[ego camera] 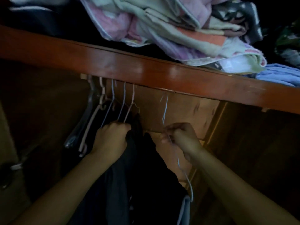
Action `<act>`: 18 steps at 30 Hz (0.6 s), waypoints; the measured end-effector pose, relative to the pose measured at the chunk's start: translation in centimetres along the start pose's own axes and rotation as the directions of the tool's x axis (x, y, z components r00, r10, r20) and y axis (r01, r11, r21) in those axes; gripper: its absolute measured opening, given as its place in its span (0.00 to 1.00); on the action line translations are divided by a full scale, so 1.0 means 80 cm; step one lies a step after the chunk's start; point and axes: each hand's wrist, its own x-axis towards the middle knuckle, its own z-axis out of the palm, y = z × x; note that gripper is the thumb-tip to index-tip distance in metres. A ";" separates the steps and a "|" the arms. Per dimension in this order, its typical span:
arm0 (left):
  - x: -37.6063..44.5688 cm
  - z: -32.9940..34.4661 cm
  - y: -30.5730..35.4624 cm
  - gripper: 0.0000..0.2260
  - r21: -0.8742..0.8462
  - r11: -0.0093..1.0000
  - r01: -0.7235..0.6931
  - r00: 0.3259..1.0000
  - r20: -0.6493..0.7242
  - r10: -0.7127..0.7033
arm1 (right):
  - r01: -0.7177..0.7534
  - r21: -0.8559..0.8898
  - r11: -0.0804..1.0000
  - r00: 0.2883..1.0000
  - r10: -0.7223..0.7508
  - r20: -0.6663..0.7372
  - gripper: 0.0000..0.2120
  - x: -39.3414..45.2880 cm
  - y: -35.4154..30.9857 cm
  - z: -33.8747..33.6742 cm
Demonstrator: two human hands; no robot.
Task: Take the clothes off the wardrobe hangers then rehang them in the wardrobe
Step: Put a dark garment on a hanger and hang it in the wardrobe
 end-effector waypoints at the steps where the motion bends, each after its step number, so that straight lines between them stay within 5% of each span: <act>1: 0.000 -0.001 -0.003 0.13 -0.048 0.999 0.022 1.000 0.016 -0.021 | 0.044 -0.005 0.999 0.999 -0.044 -0.023 0.07 0.005 -0.003 0.010; 9: 0.000 0.000 0.001 0.18 -0.216 0.976 0.014 1.000 0.027 -0.009 | 0.335 -0.387 0.859 0.899 -0.415 -0.143 0.08 0.049 -0.025 0.076; 18: -0.003 0.003 -0.003 0.13 -0.215 0.976 0.044 0.999 0.039 -0.036 | 0.247 -0.344 0.906 0.948 -0.300 -0.109 0.06 0.103 -0.029 0.131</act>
